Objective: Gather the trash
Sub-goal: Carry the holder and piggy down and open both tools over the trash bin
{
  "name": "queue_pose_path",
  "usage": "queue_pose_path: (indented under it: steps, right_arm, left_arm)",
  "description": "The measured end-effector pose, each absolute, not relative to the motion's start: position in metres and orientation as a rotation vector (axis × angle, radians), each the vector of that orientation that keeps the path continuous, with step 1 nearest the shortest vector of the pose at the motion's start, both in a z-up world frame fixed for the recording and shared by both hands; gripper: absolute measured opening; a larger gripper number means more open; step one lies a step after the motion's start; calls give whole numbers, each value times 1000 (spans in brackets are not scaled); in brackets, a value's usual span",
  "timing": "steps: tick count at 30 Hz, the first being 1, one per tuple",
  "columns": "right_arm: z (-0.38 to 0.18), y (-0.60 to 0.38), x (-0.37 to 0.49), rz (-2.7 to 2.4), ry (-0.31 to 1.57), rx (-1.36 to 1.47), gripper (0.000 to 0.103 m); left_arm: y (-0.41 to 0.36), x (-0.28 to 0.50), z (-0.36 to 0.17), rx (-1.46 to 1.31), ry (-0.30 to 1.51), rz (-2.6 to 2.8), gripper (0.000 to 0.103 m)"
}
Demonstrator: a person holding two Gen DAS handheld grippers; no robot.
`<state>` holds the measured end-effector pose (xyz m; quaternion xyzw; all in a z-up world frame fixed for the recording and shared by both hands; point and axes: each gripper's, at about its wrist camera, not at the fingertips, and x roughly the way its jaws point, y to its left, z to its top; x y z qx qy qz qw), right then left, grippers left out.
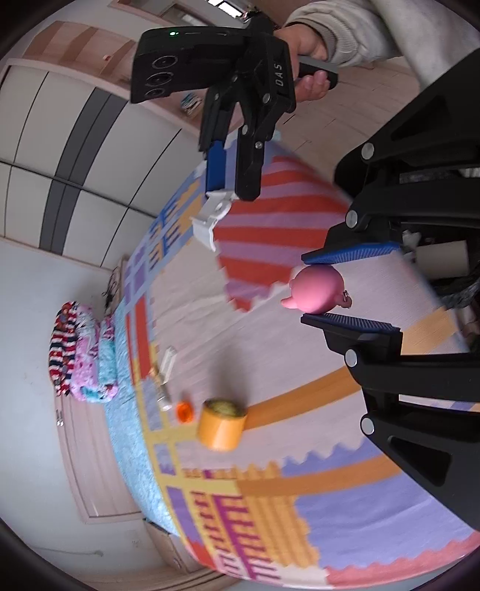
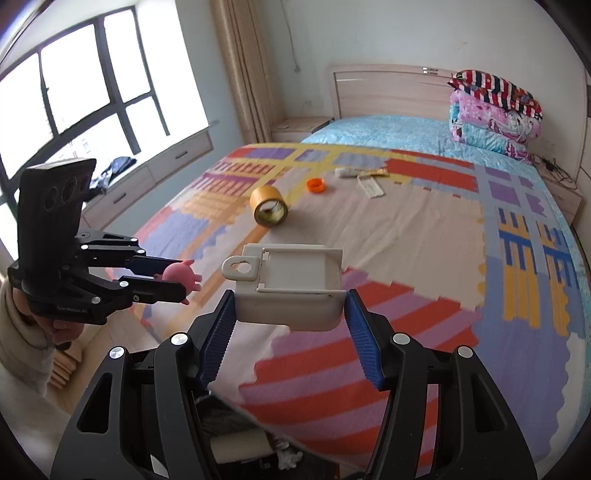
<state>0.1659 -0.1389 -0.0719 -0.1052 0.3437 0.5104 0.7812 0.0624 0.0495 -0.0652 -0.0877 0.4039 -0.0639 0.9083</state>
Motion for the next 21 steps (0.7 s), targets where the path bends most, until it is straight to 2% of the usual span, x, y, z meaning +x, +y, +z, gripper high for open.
queue_pose_path:
  steps: [18,20,21]
  right_arm:
    - [-135,-178,88,1174,909,-323,59]
    - [-141,-181,84,1186,927,-317,60]
    - [-144,-181,82,1193,933,-316,60]
  left_arm:
    - [-10,13,-144,-192,1008,-340,26]
    - [-14,12,-147,-169,1022,-339,37]
    - [-15,11,-146,-154,1017,-330,54]
